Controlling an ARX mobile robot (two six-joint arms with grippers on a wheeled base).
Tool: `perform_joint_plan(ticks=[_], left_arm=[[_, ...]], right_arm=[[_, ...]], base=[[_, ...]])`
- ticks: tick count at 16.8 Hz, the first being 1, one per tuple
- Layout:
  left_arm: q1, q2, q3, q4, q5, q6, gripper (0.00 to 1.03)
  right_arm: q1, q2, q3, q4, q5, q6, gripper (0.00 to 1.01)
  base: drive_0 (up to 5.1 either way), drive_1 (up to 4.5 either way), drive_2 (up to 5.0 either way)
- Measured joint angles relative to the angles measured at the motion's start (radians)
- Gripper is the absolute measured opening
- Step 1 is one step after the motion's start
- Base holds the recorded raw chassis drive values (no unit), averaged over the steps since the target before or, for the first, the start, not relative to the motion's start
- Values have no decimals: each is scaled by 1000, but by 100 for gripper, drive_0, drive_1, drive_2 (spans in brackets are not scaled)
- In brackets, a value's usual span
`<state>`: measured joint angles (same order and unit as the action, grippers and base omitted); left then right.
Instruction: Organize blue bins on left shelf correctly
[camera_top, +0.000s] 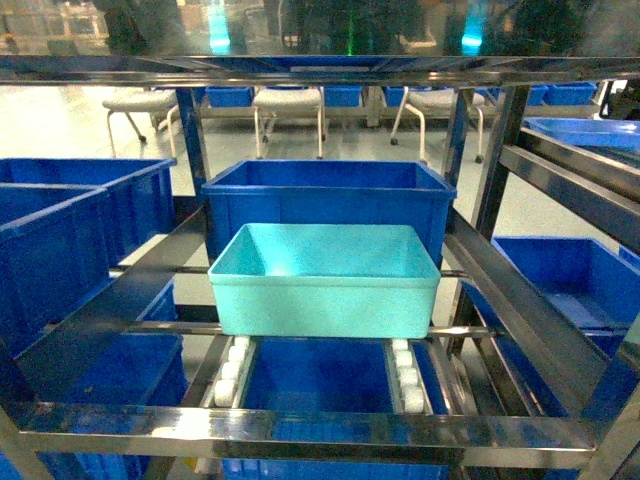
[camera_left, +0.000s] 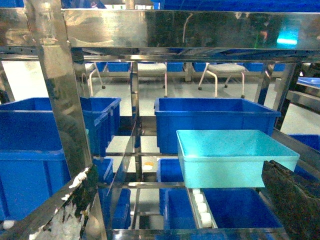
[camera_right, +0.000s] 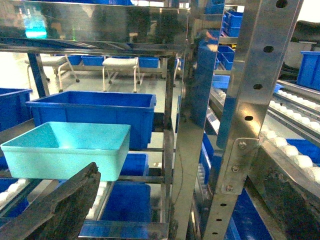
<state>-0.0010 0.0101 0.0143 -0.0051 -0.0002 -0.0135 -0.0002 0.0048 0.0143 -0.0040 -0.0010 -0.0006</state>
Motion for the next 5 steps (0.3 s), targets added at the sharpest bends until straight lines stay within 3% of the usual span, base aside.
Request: perform_joint_plan(ticks=[5], left_arm=[[0, 0, 0, 0, 0, 0, 98]], right_arm=[[0, 0, 0, 0, 0, 0, 98]], base=[[0, 0, 0]])
